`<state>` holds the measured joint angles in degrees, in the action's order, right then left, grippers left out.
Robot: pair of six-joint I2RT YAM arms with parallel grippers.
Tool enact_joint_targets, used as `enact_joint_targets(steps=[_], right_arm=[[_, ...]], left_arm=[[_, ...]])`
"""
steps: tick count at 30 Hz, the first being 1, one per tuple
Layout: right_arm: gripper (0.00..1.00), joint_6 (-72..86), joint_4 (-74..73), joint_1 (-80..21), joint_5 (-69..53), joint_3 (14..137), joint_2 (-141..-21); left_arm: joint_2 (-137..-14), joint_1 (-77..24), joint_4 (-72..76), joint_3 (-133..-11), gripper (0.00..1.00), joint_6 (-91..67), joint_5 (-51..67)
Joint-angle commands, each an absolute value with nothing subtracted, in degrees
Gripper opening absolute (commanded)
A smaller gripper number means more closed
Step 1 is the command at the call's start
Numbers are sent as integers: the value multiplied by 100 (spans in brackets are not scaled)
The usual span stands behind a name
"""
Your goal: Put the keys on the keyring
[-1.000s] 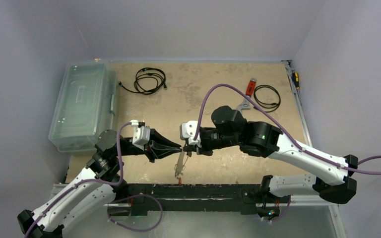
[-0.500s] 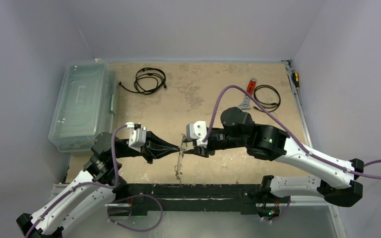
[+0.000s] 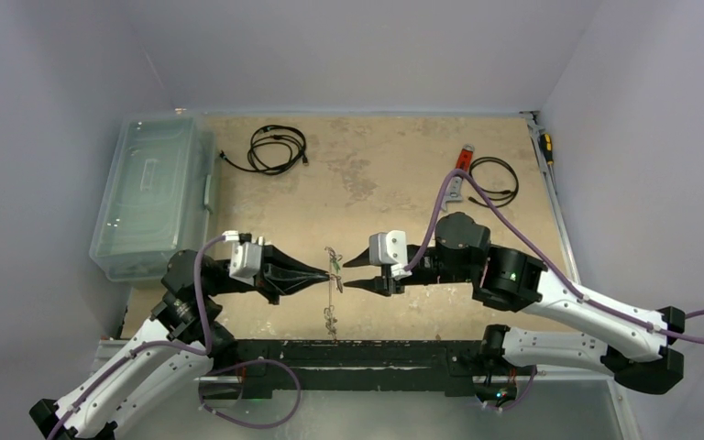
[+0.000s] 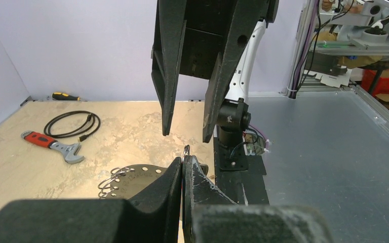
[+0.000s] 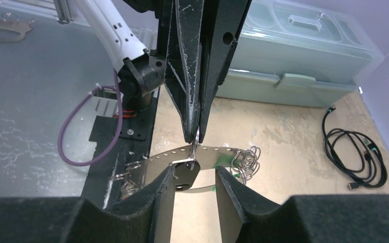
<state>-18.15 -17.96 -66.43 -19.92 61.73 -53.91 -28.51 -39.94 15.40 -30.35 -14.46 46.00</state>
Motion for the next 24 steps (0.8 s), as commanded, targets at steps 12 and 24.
enact_joint_targets(steps=[12,24], right_arm=[[26,-1696,-1269,-6664,-2263,6263,-5645],[4,-1696,-1322,-6670,-2290,6192,-5684]], left_arm=[[-2727,-4023,1828,-3060,0,-1515,4501],[-2651,-4021,1828,-3050,0,-1505,4403]])
